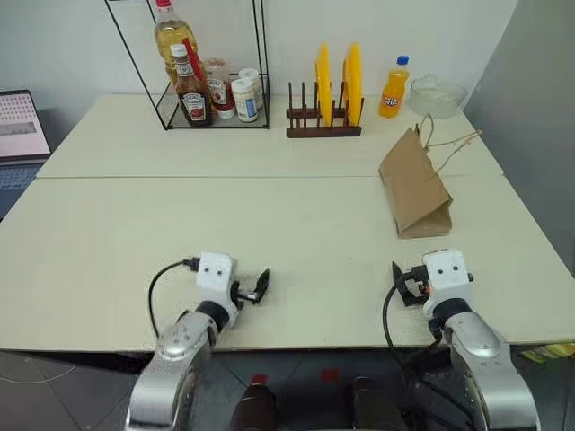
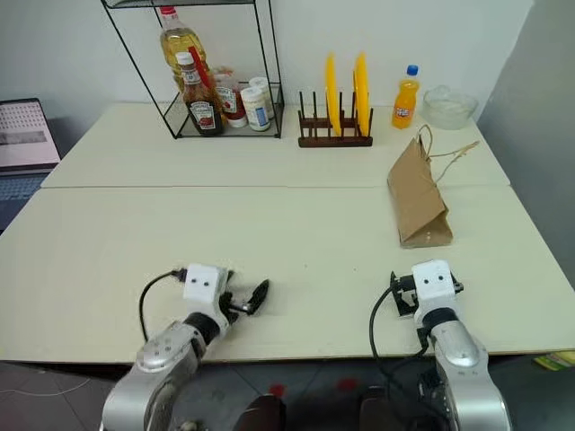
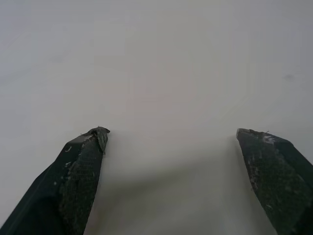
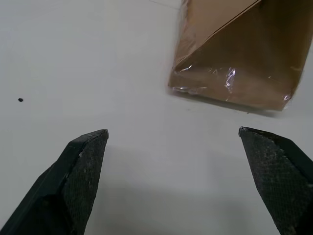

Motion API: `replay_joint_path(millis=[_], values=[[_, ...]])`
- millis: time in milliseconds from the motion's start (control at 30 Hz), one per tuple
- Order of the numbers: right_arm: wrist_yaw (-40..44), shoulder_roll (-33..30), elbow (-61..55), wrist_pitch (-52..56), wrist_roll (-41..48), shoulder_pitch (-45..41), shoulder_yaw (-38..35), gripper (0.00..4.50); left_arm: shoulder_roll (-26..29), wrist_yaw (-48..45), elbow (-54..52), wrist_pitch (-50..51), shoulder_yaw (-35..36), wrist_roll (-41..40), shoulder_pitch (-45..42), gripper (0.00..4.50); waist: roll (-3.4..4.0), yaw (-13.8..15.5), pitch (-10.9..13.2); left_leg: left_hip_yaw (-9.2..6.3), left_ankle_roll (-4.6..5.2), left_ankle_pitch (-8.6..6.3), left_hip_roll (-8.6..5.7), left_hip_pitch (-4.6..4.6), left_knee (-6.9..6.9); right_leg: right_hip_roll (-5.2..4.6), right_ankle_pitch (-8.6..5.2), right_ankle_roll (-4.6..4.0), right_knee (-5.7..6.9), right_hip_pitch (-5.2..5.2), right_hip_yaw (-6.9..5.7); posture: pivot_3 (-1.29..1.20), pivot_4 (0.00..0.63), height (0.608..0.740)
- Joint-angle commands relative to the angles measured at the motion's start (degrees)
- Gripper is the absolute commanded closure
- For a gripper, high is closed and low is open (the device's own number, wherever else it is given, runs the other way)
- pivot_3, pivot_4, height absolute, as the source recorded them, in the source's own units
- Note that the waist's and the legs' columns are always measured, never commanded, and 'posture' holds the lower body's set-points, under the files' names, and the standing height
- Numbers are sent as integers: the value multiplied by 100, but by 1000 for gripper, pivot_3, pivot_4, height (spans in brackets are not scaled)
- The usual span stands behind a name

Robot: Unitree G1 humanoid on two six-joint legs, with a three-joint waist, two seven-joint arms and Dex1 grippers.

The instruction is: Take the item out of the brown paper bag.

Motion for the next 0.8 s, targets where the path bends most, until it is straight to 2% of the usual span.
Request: replay_joint_path(millis=[33,267,433,600,800], values=[[175,-168,-637,646,194,-535,-324,0,522,-928,-81,238,-79,-500,-637,24,6,-20,6,2,-3,2,0,2,-1,0,3,5,-1,0,1,0,150,740],[397,-322,-1181,2185,648,-1957,-837,0,1722,-2831,489,763,117,-1739,-2613,24,12,-19,32,-16,-5,4,0,-10,-3,6,5,17,3,-8,-8,0,150,740],[731,-925,-523,2935,1003,-3185,-1434,0,2244,-3850,964,894,137,-2316,-3694,24,9,-23,77,-16,-7,5,0,-11,-5,6,4,20,0,-9,-9,0,150,740],[1130,-1632,413,3181,1333,-3686,-1505,0,2402,-4323,1377,786,-19,-2368,-4358,24,4,-23,92,-16,-6,5,0,-16,-12,6,3,19,-2,-12,-9,0,150,740],[1596,-2148,1922,3141,1676,-4525,-1175,0,2456,-4674,1876,168,-260,-1929,-4759,24,6,-45,126,0,-15,10,0,-32,-15,6,2,20,5,-39,2,0,150,740]])
